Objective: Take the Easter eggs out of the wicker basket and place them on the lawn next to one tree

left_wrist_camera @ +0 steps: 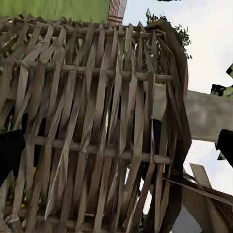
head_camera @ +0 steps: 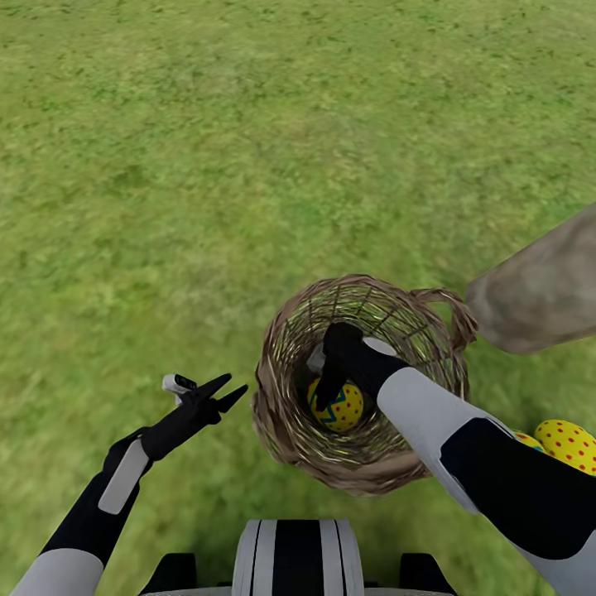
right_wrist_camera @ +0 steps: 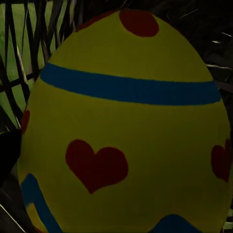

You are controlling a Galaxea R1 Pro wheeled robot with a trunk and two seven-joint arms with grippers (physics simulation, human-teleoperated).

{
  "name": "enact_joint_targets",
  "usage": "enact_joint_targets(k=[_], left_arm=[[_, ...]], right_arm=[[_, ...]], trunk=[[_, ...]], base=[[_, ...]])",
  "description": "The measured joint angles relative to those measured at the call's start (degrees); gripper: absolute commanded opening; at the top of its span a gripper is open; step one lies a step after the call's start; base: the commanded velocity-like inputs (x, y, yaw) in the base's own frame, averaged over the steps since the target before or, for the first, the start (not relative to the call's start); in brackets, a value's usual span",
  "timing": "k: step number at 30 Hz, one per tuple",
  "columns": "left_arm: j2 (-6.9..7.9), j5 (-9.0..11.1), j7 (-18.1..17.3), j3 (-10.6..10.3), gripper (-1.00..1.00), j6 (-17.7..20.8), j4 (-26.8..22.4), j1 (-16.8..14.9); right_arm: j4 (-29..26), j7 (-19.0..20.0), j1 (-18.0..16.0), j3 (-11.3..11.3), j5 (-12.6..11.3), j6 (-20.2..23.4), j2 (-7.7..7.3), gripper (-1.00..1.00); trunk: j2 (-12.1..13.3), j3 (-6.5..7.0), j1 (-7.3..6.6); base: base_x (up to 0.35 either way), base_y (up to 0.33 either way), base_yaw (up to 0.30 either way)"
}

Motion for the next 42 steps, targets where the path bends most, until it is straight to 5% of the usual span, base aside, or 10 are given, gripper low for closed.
enact_joint_targets(k=[5,42], left_arm=[[-0.10,0.35,-0.07,-0.15,1.00,0.01,-0.23,0.00],[-0.19,0.27,0.05,-0.43,1.00,0.32,-0.68,-0.06]], right_arm=[[3.31,-0.07,-0.01,0.04,0.27,-0.27,-0.04,-1.00],[3.16,-0.26,0.03,0.09,0.46,-0.37,-0.11,-1.00]], trunk=[[0.05,0.88,-0.10],[0.55,9.07,-1.05]], base=[[0.000,0.000,0.000],[0.000,0.000,0.000]])
